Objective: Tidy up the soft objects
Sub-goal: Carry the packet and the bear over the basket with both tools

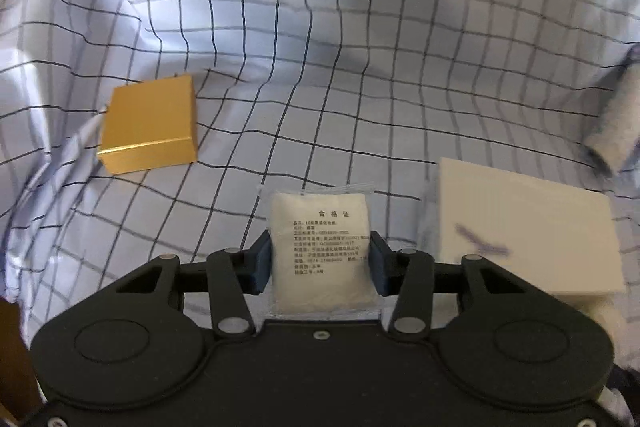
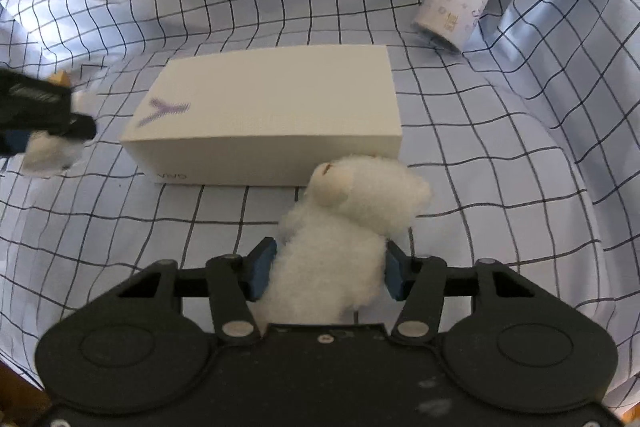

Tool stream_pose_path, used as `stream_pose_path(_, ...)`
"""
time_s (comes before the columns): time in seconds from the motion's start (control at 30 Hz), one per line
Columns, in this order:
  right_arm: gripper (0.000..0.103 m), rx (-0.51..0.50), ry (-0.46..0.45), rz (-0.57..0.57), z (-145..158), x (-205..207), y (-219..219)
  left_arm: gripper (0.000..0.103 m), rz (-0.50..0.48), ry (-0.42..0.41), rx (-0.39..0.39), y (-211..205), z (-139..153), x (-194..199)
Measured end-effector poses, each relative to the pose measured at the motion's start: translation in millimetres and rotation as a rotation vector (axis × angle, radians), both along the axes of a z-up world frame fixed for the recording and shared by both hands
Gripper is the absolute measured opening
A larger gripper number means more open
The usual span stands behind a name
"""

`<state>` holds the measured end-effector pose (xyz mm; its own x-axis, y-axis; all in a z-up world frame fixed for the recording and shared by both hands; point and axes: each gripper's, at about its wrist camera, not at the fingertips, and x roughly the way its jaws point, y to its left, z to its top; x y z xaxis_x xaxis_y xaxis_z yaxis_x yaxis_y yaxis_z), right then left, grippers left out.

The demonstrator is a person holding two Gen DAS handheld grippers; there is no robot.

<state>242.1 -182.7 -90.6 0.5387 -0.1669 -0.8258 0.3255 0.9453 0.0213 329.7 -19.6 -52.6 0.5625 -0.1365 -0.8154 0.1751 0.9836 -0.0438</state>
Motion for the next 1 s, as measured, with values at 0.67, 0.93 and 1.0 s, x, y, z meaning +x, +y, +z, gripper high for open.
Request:
stream_pose_path(0.67,0.048,0.09,-0.367,0.068,119,-150,16,0.047,-0.085,-0.063,-0.041,8,59,-176)
stream_pose_path(0.93,0.048,0.114,-0.419,0.06,129,-216,18,0.047,-0.084,0.005,-0.076,14,46,-218)
stream_pose_path(1.0,0.048,0.115,-0.426,0.061,129,-228,21,0.047,-0.075,0.008,-0.07,15,43,-225)
